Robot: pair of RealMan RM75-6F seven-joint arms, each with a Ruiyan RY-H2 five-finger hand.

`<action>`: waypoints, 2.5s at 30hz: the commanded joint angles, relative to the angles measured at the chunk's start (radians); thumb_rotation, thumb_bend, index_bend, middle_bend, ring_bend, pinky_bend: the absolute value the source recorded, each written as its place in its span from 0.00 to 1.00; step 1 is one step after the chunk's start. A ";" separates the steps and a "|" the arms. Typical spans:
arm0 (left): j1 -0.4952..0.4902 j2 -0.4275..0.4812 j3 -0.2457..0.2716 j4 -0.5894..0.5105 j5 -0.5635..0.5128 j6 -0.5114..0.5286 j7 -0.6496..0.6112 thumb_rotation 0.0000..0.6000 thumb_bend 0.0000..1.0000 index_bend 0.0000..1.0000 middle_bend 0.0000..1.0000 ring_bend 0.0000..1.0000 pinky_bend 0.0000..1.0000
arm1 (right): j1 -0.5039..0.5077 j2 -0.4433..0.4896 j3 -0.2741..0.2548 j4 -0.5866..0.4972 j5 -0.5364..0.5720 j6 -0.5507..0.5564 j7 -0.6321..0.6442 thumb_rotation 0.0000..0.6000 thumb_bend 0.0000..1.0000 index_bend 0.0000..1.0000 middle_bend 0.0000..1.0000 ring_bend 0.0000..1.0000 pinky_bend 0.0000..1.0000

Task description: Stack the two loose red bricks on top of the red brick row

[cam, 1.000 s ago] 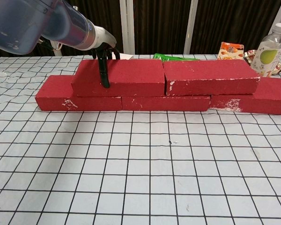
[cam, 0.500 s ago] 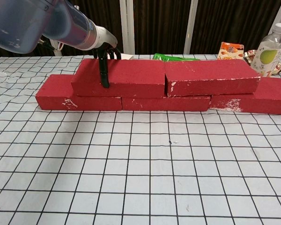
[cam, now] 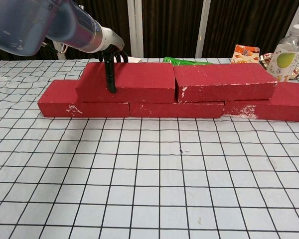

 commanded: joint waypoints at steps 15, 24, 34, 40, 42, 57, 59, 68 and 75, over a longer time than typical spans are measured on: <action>0.003 0.001 -0.018 -0.007 -0.013 0.014 0.026 1.00 0.00 0.11 0.00 0.00 0.11 | 0.001 0.001 0.000 -0.001 0.006 -0.002 -0.003 1.00 0.15 0.06 0.00 0.00 0.00; 0.002 0.000 -0.025 -0.009 -0.016 0.017 0.038 1.00 0.00 0.06 0.00 0.00 0.11 | 0.002 0.000 0.000 0.000 0.010 -0.003 -0.005 1.00 0.15 0.06 0.00 0.00 0.00; 0.011 0.102 -0.061 -0.151 -0.020 0.094 0.040 1.00 0.00 0.02 0.00 0.00 0.11 | 0.002 0.002 0.000 -0.003 0.016 -0.002 -0.012 1.00 0.15 0.06 0.00 0.00 0.00; 0.080 0.266 -0.075 -0.352 0.039 0.118 -0.015 1.00 0.00 0.00 0.00 0.00 0.11 | 0.000 0.006 -0.001 -0.004 0.017 -0.002 -0.008 1.00 0.15 0.06 0.00 0.00 0.00; 0.132 0.332 -0.055 -0.429 0.112 0.133 -0.058 1.00 0.00 0.02 0.04 0.00 0.13 | 0.000 0.007 -0.001 -0.004 0.016 -0.002 -0.005 1.00 0.15 0.06 0.00 0.00 0.00; 0.313 0.474 0.088 -0.461 0.309 0.043 -0.232 1.00 0.00 0.12 0.16 0.00 0.18 | 0.002 0.001 -0.006 -0.011 0.004 0.000 -0.012 1.00 0.15 0.06 0.00 0.00 0.00; 0.316 0.463 0.100 -0.444 0.318 0.025 -0.243 1.00 0.00 0.15 0.18 0.00 0.19 | 0.002 -0.001 -0.007 -0.011 0.004 -0.001 -0.014 1.00 0.15 0.06 0.00 0.00 0.00; 0.297 0.370 0.144 -0.341 0.343 -0.013 -0.271 1.00 0.00 0.17 0.20 0.01 0.20 | 0.006 -0.004 -0.005 -0.005 0.011 -0.006 -0.018 1.00 0.15 0.06 0.00 0.00 0.00; 0.273 0.315 0.160 -0.311 0.342 -0.017 -0.273 1.00 0.00 0.17 0.20 0.01 0.20 | 0.006 -0.002 -0.005 -0.005 0.009 -0.008 -0.010 1.00 0.15 0.06 0.00 0.00 0.00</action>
